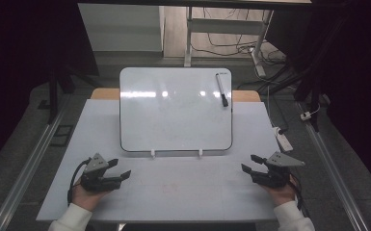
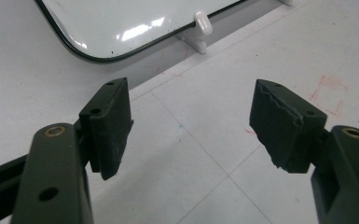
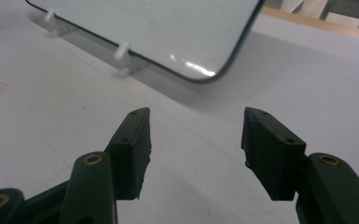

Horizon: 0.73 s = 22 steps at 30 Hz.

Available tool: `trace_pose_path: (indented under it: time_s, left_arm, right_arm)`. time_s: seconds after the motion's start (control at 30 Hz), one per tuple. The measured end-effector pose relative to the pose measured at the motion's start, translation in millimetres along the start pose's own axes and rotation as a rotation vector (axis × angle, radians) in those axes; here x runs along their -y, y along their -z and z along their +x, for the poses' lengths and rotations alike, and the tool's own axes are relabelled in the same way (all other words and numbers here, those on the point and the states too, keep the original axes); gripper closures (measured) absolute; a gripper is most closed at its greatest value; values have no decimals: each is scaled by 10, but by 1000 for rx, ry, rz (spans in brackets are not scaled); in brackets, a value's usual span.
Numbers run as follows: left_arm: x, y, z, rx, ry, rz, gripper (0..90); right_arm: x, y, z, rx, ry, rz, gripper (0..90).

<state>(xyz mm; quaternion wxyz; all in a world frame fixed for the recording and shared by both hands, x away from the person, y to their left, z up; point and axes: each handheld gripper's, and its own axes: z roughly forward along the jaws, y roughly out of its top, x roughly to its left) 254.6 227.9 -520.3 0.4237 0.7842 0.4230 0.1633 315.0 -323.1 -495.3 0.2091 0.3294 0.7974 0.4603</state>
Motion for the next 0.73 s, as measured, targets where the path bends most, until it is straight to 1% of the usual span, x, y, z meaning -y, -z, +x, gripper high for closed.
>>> trace_pose_path:
  time_s: [0.17, 0.43, 0.73]
  left_arm:
    - [5, 3, -3, -6, -3, -1, 301]
    - [9, -1, -2, -8, -4, -1, 301]
    - [13, 0, -2, -12, -7, 0, 301]
  right_arm:
    - [64, -14, -41, 5, -4, 16, 423]
    - [67, -28, -21, 4, 18, 26, 423]
    - [67, -30, -15, 5, 24, 26, 420]
